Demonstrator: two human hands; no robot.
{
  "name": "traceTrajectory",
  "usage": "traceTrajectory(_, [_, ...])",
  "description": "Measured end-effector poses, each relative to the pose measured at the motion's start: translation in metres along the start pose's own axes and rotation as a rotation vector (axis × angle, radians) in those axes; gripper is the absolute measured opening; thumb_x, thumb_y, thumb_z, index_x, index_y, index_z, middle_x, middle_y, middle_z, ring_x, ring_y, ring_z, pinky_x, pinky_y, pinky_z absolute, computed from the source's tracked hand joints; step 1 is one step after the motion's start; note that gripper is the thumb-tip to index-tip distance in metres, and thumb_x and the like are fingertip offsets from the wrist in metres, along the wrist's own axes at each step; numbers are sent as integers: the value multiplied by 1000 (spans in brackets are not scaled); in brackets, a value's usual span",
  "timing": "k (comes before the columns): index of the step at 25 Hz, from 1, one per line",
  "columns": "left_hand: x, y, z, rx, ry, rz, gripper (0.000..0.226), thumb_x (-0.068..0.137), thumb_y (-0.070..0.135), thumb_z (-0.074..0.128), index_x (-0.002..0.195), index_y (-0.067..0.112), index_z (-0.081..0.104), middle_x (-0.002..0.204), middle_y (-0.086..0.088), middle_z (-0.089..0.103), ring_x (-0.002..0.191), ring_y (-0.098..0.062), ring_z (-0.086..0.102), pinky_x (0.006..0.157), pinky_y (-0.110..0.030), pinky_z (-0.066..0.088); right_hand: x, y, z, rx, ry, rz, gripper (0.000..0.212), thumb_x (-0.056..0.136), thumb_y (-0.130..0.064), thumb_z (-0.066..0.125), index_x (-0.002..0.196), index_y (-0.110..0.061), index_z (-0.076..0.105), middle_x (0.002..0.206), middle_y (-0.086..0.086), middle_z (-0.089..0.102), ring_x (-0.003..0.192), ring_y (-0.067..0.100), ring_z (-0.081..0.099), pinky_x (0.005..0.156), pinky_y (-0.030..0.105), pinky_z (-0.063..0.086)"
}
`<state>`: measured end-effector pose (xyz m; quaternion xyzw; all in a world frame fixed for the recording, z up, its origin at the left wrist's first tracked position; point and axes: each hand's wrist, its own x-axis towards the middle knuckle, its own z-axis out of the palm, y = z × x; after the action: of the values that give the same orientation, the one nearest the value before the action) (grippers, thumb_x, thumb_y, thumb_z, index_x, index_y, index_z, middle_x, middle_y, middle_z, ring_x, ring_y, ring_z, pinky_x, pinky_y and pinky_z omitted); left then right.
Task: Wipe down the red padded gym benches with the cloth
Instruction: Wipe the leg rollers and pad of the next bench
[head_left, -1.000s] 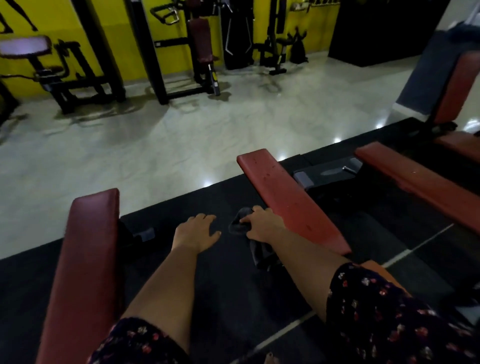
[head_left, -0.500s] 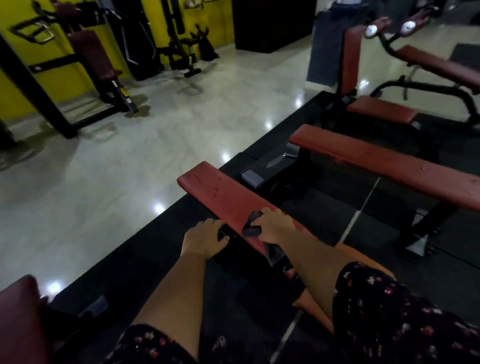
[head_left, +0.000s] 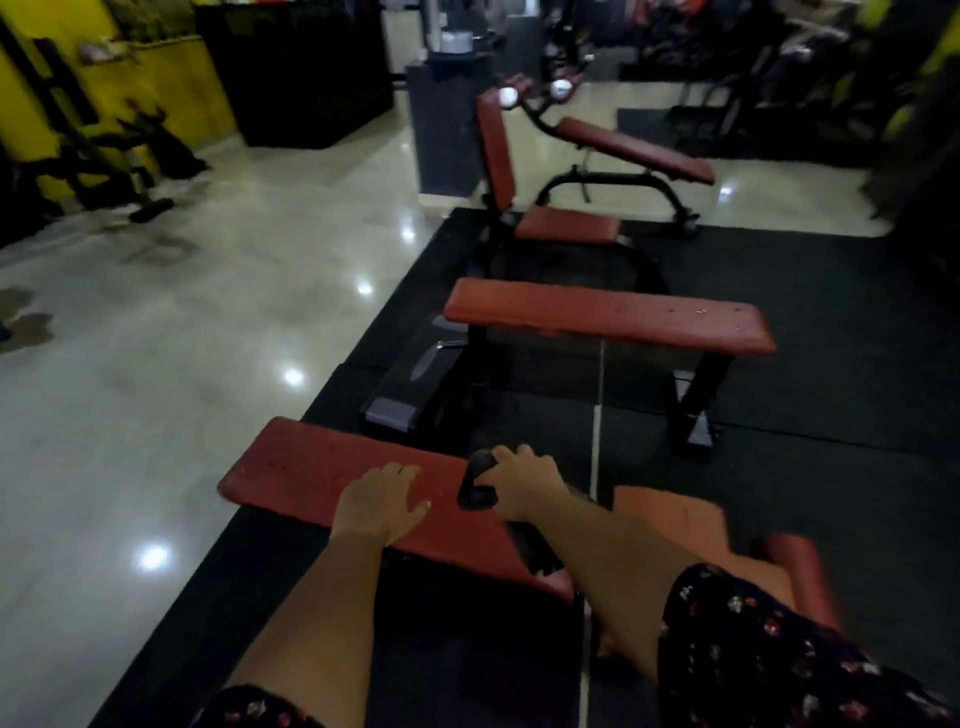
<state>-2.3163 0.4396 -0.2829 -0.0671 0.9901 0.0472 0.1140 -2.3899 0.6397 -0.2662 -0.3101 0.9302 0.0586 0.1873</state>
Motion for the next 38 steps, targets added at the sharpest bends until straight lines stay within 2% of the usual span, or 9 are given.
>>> traceTrajectory(4, [36,33,1,11,-37,183,60,96,50,49,149,26,36,144,0,44,130,-22,44,101,-37,42,-18,21,6,72,-29,117,48,96,-31,53,142,-43,43,144,5,33,125,36,36,97,52,40])
traceTrajectory(7, [64,87,6,-21,-64,331,61,95,50,51,149,27,36,143,-1,44,128,-24,45,100,-39,43,-44,67,22,156,-42,310,50,94,-31,55,141,-42,45,141,5,36,125,35,37,98,50,43])
traceTrajectory(10, [79,138,14,54,-119,451,63,94,51,51,150,27,35,143,-2,44,128,-25,45,99,-40,43,-75,116,43,246,-54,513,48,92,-32,58,138,-41,49,137,4,37,124,34,37,99,50,42])
traceTrajectory(13, [96,179,15,94,-127,514,63,93,49,51,150,27,35,143,-2,45,128,-25,46,99,-40,43,-93,155,61,332,-70,672,48,92,-31,59,138,-39,50,135,4,38,122,34,38,98,50,42])
traceTrajectory(22, [152,277,29,146,-164,564,61,94,52,50,148,26,37,142,-2,46,128,-26,45,96,-41,44,-77,257,84,422,-31,646,49,94,-29,55,142,-40,45,139,4,34,122,34,36,96,50,42])
traceTrajectory(29, [172,316,60,205,-297,639,63,91,51,52,148,27,37,139,-3,48,124,-26,48,93,-42,46,-86,293,120,507,-55,687,50,94,-26,55,142,-39,45,141,5,33,122,35,38,92,48,42])
traceTrajectory(33, [194,328,63,177,-300,684,59,91,50,53,145,28,41,139,-3,49,124,-27,48,93,-42,47,-85,299,132,548,-65,784,52,93,-26,56,141,-43,43,140,3,33,120,33,38,89,46,41])
traceTrajectory(38, [211,336,70,214,-344,850,61,93,48,52,147,23,39,139,-6,48,123,-29,48,95,-44,45,-88,287,136,593,-82,948,53,94,-27,56,141,-46,41,144,2,30,121,33,38,92,47,42])
